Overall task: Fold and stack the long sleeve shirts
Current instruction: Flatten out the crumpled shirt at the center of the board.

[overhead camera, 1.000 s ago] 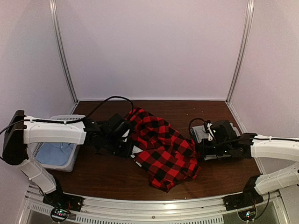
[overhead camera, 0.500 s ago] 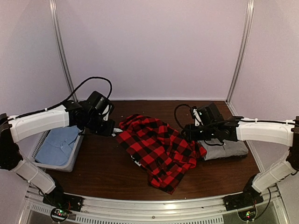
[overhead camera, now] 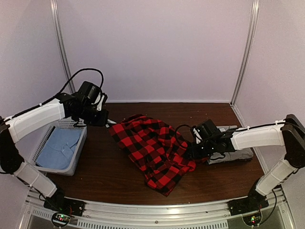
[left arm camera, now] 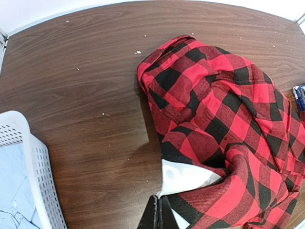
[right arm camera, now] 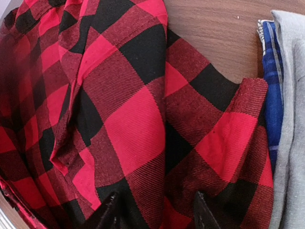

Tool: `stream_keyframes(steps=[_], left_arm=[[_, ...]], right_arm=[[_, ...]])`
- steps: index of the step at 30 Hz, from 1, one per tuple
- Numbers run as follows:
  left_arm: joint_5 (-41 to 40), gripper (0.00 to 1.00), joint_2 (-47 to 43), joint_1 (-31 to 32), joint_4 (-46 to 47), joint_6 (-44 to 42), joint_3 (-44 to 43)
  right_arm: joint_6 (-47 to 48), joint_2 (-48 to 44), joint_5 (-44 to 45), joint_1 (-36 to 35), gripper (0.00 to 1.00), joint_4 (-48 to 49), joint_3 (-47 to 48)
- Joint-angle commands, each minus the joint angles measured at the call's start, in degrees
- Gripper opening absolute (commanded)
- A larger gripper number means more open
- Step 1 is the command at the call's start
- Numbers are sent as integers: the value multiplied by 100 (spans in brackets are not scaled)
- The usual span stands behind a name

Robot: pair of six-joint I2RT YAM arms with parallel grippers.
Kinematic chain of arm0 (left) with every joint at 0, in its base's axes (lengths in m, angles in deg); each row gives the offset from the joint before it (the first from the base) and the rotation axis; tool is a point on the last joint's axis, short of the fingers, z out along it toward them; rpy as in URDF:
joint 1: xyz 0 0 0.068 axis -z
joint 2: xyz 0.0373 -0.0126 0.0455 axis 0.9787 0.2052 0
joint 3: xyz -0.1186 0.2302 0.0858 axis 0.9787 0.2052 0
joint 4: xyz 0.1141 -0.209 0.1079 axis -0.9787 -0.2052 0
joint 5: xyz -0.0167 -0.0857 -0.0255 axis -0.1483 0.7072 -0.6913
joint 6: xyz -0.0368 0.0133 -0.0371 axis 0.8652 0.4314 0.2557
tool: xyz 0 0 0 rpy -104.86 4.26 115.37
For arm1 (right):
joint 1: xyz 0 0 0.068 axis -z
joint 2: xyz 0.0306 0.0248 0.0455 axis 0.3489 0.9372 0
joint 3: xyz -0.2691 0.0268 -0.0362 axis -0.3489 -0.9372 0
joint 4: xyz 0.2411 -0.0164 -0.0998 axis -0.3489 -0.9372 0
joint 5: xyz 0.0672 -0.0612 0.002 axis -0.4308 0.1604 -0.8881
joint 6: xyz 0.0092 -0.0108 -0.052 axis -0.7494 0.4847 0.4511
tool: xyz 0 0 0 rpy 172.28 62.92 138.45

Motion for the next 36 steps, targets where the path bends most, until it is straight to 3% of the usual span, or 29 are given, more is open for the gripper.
stream_keyframes(steps=[1, 8, 12, 19, 25, 30, 36], left_arm=[[140, 0, 103, -90, 79, -206, -269], [315, 0, 102, -91, 58, -224, -414], [364, 0, 71, -91, -29, -240, -582], [171, 0, -26, -139, -340, -356, -976], [210, 0, -66, -585, -492, -538, -1173], [348, 0, 169, -1339, -571, -866, -1613], [394, 0, 1215, -2028, -620, -1168, -2543]], right_arm=[[-64, 143, 22, 8, 47, 329, 41], [-88, 162, -30, 10, 13, 400, 136], [-46, 78, 67, 4, 0, 210, 328], [170, -183, 619, 187, 0, -434, 1160], [674, -42, 733, 773, 0, -773, 2114], [1091, 547, 747, 1586, 0, -940, 3206], [1320, 1617, 547, 2437, 0, -1019, 4476]])
